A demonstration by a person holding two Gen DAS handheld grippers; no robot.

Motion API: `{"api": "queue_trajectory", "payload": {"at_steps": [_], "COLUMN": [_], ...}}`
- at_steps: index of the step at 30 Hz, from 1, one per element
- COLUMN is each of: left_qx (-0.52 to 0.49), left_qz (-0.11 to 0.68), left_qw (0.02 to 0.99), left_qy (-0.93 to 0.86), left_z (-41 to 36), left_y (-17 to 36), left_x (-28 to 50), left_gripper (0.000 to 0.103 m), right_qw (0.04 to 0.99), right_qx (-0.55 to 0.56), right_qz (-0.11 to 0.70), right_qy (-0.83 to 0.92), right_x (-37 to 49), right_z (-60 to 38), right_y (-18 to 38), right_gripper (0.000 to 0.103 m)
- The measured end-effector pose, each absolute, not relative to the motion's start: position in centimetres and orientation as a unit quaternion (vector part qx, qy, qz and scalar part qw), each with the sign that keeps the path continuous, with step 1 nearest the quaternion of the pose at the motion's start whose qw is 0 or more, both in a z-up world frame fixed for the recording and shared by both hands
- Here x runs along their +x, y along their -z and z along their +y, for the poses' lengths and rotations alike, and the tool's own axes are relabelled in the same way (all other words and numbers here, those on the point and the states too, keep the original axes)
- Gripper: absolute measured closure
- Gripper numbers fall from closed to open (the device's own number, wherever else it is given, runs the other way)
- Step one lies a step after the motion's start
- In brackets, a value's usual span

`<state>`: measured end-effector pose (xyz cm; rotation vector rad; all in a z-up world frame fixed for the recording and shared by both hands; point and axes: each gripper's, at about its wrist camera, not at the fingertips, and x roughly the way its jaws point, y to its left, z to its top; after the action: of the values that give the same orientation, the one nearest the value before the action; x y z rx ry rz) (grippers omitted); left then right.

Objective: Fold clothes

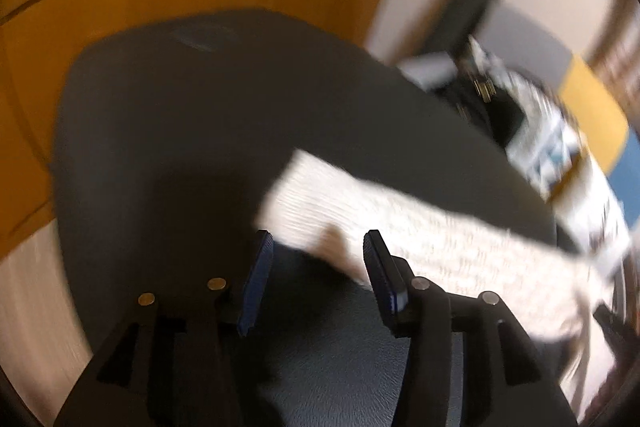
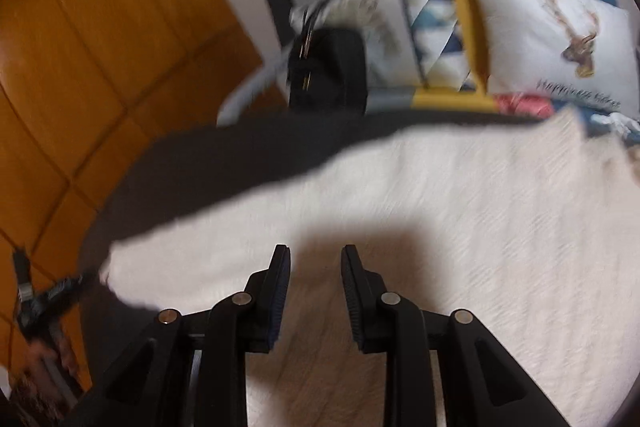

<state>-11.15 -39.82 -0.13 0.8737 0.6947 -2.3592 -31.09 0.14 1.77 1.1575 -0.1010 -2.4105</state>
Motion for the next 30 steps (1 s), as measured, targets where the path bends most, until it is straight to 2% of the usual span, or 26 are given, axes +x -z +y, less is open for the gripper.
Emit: {"api": "queue_trajectory", "payload": {"at_steps": [1, 2, 6, 10, 14, 18, 22, 25, 27, 30], "left_qx": [0.310, 0.297, 0.312, 0.352, 0.385, 0.417, 0.416, 0.415, 0.415, 0.415], "left_qz": [0.259, 0.262, 0.228, 0.158, 0.092, 0.063, 0.052, 0.046, 0.050, 0.048], "left_qw": [0.256, 0.250, 0.130, -0.003, -0.038, -0.020, -0.010, -0.005, -0.008, -0.005], "left_qy": [0.878, 0.884, 0.913, 0.923, 0.917, 0.906, 0.908, 0.909, 0.908, 0.909], "left_z": [-38.7, -37.6, -28.7, -17.2, -11.1, -9.5, -8.7, -8.5, -8.8, -9.4], "left_y": [-0.5, -1.0, -2.8, -2.6, -0.4, 2.1, 2.5, 2.6, 2.5, 2.0], "left_x": [-10.8, -10.5, -14.1, -18.4, -19.5, -19.7, -20.2, -20.9, -21.7, -20.6], "left_gripper": [0.052, 0.052, 0.052, 0.052, 0.052, 0.052, 0.050, 0.048, 0.046, 0.045], "right_qw": [0.221, 0.212, 0.217, 0.226, 0.219, 0.202, 0.203, 0.220, 0.233, 0.235], "right_qx": [0.413, 0.406, 0.405, 0.426, 0.441, 0.449, 0.440, 0.445, 0.419, 0.406], "right_qz": [-0.028, -0.019, 0.009, 0.044, 0.048, 0.024, -0.004, -0.034, -0.085, -0.147], "right_qy": [0.883, 0.889, 0.888, 0.875, 0.869, 0.870, 0.875, 0.867, 0.873, 0.871], "right_x": [-31.3, -31.4, -33.1, -35.7, -37.9, -39.1, -39.3, -38.8, -36.7, -32.8], "right_z": [0.5, 0.9, 0.8, -0.2, -0.3, 0.5, 1.0, 2.5, 5.9, 12.1], "right_y": [-2.3, -2.8, -3.0, -2.1, -0.9, 0.3, 0.6, -0.8, -2.9, -4.6], "right_gripper": [0.081, 0.093, 0.094, 0.094, 0.094, 0.097, 0.097, 0.089, 0.079, 0.077]}}
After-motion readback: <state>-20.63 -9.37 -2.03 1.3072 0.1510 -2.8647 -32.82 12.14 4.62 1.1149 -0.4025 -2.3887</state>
